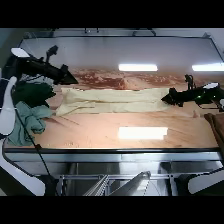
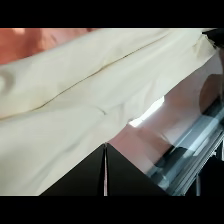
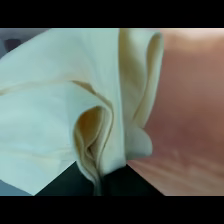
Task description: Fold the shirts.
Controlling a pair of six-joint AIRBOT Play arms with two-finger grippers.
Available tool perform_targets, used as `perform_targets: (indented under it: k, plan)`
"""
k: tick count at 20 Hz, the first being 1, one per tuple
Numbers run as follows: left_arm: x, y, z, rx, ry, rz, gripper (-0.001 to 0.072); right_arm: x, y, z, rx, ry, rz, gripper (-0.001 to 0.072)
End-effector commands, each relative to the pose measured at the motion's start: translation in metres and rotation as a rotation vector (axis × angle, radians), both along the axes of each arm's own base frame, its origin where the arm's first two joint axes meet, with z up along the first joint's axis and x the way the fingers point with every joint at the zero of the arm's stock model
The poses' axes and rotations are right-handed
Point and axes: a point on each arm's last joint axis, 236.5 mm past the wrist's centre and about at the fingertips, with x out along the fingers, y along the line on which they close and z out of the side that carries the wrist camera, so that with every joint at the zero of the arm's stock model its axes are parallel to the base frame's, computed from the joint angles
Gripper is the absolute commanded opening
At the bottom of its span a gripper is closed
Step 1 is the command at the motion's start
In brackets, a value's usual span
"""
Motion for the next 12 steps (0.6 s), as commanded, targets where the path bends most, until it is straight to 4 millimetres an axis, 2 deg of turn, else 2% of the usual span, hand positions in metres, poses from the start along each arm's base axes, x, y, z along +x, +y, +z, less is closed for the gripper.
perform_targets:
  k: [1,3,7,10,12]
  plan:
    - [-0.008,-0.07,-0.031,0.01,-0.004,-0.088,0.0001,0.01,-0.007,0.006,0.028,-0.022,-0.034,0.0027]
    - [-0.017,-0.11,-0.058,0.02,0.021,-0.119,0.0001,0.005,-0.02,0.022,0.054,-0.022,-0.008,0.0027]
    - [-0.034,-0.187,-0.097,0.038,-0.002,-0.168,0.0001,-0.002,-0.039,0.076,0.096,-0.076,0.036,0.0027]
    - [-0.041,-0.238,-0.113,0.033,0.01,-0.195,0.0,-0.01,-0.032,0.108,0.124,-0.11,0.09,0.0028]
    - [-0.045,-0.256,-0.118,0.03,0.044,-0.189,0.0,-0.012,-0.023,0.133,0.162,-0.157,0.114,0.0027]
